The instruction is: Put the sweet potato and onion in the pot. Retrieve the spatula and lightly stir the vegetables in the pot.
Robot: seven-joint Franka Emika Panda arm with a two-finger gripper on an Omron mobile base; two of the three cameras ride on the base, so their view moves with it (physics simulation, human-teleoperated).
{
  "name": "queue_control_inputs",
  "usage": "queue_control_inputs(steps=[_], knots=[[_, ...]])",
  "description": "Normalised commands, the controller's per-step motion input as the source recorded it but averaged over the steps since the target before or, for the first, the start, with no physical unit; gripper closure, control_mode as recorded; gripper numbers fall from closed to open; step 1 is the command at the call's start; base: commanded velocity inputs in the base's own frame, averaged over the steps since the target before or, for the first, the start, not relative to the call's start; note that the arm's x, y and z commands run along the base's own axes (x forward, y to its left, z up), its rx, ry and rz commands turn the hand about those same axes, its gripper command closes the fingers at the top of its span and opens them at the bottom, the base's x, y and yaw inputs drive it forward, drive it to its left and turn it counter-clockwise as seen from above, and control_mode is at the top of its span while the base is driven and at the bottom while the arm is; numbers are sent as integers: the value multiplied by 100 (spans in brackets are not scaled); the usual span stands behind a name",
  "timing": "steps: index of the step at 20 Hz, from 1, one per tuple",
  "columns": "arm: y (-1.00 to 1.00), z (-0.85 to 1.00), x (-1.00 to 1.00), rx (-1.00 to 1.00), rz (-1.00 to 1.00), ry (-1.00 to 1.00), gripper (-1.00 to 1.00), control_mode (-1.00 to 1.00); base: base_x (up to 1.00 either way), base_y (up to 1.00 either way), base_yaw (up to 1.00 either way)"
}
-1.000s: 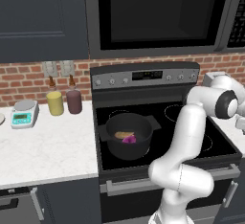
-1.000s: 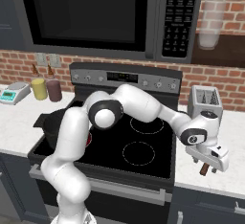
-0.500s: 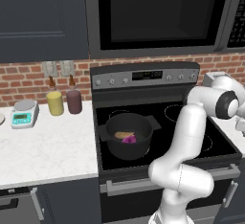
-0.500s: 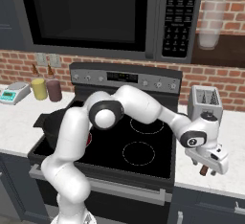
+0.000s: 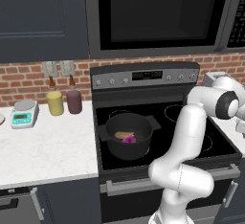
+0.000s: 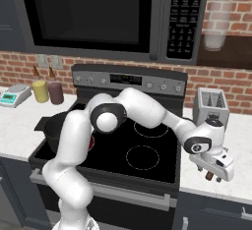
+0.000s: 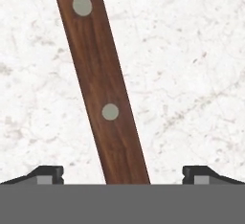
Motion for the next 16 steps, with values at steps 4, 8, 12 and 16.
queue_control_inputs(steps=[4,8,12,16], knots=[[1,-14,31,5,4,0,-100,-100,0,0,0],[0,-39,10,5,4,0,-100,-100,0,0,0],[0,-59,7,3,1,0,-100,-100,0,0,0],[1,-61,0,1,1,0,100,-100,0,0,0]])
